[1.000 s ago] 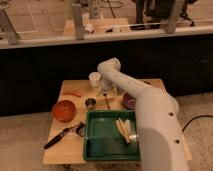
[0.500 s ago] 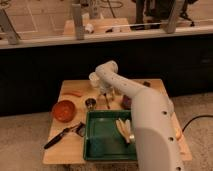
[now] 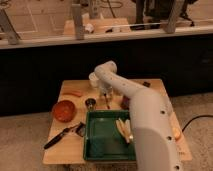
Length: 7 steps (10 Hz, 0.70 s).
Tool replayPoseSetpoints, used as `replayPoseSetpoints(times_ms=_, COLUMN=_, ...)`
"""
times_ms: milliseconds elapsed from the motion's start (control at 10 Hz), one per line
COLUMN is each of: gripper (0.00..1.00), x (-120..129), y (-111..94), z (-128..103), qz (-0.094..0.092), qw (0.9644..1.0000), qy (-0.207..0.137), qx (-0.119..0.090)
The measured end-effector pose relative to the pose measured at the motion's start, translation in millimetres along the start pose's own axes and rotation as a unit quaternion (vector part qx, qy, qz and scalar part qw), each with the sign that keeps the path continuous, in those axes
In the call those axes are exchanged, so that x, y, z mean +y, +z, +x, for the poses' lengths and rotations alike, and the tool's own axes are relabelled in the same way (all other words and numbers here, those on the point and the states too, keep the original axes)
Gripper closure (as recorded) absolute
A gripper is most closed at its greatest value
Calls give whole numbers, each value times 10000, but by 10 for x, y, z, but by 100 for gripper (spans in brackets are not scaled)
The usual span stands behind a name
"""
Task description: Place fork in red bowl
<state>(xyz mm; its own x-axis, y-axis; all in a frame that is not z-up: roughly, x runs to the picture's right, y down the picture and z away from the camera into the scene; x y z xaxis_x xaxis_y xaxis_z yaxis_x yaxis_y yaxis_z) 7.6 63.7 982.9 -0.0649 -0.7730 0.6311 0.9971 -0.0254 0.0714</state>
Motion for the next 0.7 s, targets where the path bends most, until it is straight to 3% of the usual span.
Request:
replayPoseSetpoints(times_ms=100, gripper=52, x=12, y=-3, z=-7, qz=-16, qw=10000, qy=2, qx=-14)
replayPoseSetpoints(times_ms=500, gripper=94, x=8, y=-4, z=-12, qz=-14, qw=10000, qy=-4, qx=-18)
replayPoseSetpoints(times_ms=700, gripper=100, x=-54, y=31, z=-46, qz=25, qw=10000, qy=-68, qx=-35)
